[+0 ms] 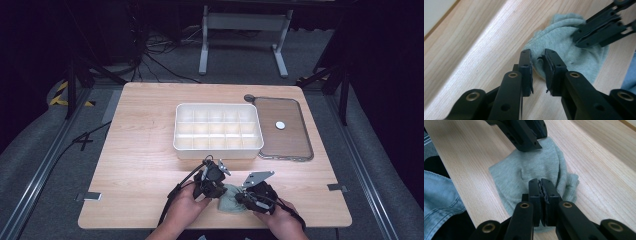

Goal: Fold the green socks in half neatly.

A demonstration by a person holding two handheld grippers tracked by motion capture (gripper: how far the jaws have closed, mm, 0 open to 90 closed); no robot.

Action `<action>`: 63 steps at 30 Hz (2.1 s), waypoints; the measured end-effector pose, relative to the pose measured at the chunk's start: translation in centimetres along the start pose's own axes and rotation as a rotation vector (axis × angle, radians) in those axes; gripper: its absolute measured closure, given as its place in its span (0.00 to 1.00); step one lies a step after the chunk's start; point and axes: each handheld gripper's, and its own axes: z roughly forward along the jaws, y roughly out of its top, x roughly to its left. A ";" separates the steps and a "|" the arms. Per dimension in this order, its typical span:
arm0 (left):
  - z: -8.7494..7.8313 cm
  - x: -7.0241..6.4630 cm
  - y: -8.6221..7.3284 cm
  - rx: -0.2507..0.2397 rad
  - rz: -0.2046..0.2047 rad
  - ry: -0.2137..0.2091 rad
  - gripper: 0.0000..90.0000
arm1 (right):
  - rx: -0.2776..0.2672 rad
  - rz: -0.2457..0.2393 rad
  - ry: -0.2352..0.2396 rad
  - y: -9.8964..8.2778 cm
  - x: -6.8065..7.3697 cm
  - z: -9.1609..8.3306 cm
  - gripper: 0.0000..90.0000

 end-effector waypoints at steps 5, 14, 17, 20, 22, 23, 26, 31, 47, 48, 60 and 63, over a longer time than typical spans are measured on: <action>-1.6 0.5 -0.7 -0.048 -0.018 -0.009 0.80 | -0.020 0.014 0.009 0.3 -0.2 -0.9 0.95; -2.4 1.8 -2.0 -0.045 -0.069 -0.024 0.77 | -0.075 0.085 0.014 -0.1 -1.5 -3.4 0.91; -2.1 1.7 -2.2 -0.016 -0.070 -0.031 0.77 | -0.035 0.087 0.029 -0.2 -1.5 -2.7 0.91; -1.6 1.6 -2.2 0.008 -0.062 -0.040 0.77 | -0.005 0.069 0.030 -0.1 -1.1 -1.9 0.91; -1.5 1.5 -2.2 0.023 -0.057 -0.037 0.78 | 0.011 0.043 0.020 0.0 -0.6 -1.3 0.91; -1.5 1.5 -2.2 0.023 -0.057 -0.037 0.79 | 0.011 0.043 0.020 0.0 -0.6 -1.3 0.91; -1.7 1.7 -2.4 0.019 -0.067 -0.039 0.79 | 0.025 0.004 0.012 0.1 0.2 -0.1 0.90; -1.3 1.7 -2.6 0.049 -0.073 -0.041 0.82 | 0.021 -0.010 0.007 0.3 0.1 0.3 0.90; -0.3 0.1 -2.0 0.112 0.015 -0.099 0.83 | 0.011 -0.007 -0.016 0.5 0.5 0.3 0.90; -0.3 0.1 -2.0 0.112 0.015 -0.099 0.82 | 0.011 -0.007 -0.016 0.5 0.5 0.3 0.90; -1.1 -1.7 -1.4 0.037 0.118 -0.054 0.79 | 0.006 0.001 0.038 0.7 1.2 0.9 0.92; -1.3 -2.0 -1.3 0.030 0.126 -0.051 0.79 | -0.007 0.015 0.052 0.6 0.9 1.0 0.92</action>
